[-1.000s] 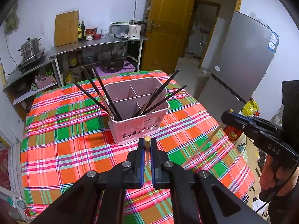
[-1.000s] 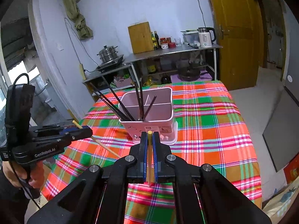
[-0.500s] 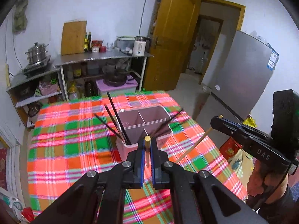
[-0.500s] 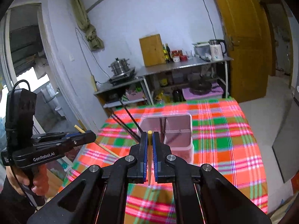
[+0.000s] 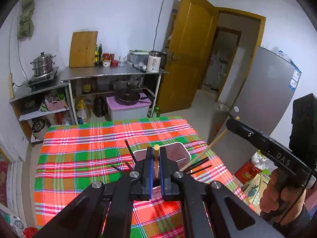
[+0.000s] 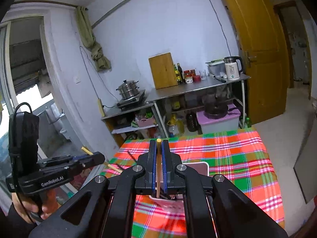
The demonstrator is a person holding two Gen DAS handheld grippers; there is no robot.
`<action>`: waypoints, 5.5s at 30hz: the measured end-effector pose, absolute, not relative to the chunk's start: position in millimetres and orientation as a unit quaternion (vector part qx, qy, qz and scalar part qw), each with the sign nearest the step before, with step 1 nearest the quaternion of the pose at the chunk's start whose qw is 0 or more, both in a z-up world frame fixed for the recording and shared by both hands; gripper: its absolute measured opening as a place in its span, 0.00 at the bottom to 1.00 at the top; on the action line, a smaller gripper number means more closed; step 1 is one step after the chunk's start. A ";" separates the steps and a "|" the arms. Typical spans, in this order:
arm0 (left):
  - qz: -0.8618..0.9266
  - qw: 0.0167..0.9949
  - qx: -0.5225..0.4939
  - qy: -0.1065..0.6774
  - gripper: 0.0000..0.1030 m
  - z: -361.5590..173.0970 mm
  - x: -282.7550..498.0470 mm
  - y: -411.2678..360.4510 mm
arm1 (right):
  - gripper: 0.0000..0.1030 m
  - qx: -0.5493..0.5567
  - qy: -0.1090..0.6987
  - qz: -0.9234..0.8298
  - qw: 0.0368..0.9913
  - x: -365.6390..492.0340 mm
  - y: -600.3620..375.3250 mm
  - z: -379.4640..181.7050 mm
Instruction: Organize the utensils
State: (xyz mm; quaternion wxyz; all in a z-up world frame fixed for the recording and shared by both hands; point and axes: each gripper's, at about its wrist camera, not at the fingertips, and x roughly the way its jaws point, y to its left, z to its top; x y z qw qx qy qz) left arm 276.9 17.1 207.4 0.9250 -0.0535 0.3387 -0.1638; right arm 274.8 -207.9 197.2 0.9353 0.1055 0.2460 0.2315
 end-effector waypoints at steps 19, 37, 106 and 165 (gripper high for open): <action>-0.159 0.900 -0.047 0.404 0.05 134.5 327.2 8.1 | 0.05 0.070 0.323 0.220 0.918 330.2 -182.5 135.8; -0.152 0.904 -0.050 0.397 0.06 132.9 326.1 13.9 | 0.11 0.059 0.340 0.224 0.911 331.6 -181.9 130.1; -0.090 0.966 -0.025 0.242 0.13 10.0 64.7 -7.6 | 0.35 0.024 0.251 0.168 0.953 66.5 -209.6 11.9; -0.090 0.966 -0.018 0.243 0.13 16.9 59.6 -13.0 | 0.35 0.022 0.252 0.161 0.954 66.5 -214.8 18.4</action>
